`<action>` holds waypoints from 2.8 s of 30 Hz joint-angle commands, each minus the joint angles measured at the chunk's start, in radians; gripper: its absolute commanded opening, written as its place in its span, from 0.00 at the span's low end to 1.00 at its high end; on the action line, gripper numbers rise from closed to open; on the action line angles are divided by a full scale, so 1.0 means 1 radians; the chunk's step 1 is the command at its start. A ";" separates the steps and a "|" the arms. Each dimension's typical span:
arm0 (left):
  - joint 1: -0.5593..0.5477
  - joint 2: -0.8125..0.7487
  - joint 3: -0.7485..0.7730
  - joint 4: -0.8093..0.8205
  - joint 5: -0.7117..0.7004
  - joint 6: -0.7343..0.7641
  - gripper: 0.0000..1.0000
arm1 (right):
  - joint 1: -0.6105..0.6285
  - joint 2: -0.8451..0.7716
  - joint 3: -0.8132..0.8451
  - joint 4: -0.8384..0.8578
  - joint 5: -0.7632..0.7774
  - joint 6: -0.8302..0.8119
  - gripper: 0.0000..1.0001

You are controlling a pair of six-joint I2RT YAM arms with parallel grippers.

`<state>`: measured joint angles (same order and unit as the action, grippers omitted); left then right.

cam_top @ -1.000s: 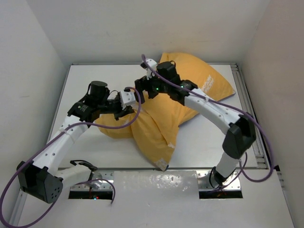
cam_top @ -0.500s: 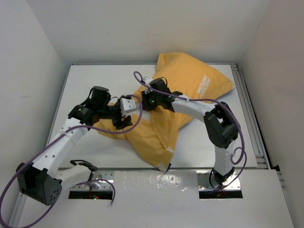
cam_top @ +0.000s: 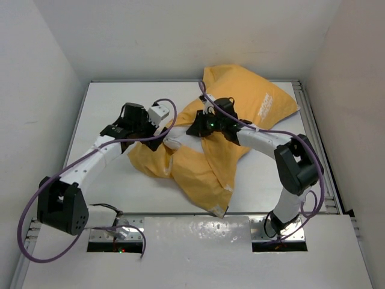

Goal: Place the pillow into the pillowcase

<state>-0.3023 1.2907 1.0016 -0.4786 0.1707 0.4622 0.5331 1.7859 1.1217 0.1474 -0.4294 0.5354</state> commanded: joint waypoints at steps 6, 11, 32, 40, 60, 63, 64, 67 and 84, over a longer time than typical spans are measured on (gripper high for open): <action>-0.021 0.009 -0.047 0.069 -0.056 0.048 1.00 | -0.047 -0.098 -0.026 0.127 -0.071 0.144 0.00; -0.086 0.005 -0.110 0.188 -0.007 0.050 1.00 | -0.048 -0.091 0.013 0.103 -0.083 0.152 0.00; 0.035 0.138 -0.077 0.212 0.191 0.010 0.00 | -0.085 -0.089 0.056 -0.201 0.062 0.017 0.00; 0.158 0.002 0.207 -0.249 0.655 0.413 0.00 | -0.093 0.013 0.102 -0.324 0.406 -0.114 0.00; 0.083 -0.054 0.063 -0.176 0.503 0.435 0.62 | 0.007 -0.259 -0.094 -0.216 0.104 -0.325 0.99; 0.083 -0.062 0.113 -0.137 0.503 0.377 0.90 | -0.028 -0.318 -0.051 -0.262 0.110 -0.270 0.99; 0.084 -0.065 0.126 -0.117 0.497 0.345 0.92 | -0.039 -0.333 -0.042 -0.269 0.110 -0.256 0.99; 0.115 -0.065 0.158 0.007 0.475 0.181 0.98 | -0.099 -0.384 -0.014 -0.339 0.083 -0.221 0.93; 0.331 0.130 0.012 -0.274 0.685 0.777 0.99 | -0.501 -0.873 -0.629 -0.434 -0.402 -0.144 0.99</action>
<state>-0.0402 1.4548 1.0245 -0.6567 0.7303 0.9691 0.0551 0.9524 0.5144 -0.2924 -0.6132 0.4641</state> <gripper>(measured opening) 0.994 0.986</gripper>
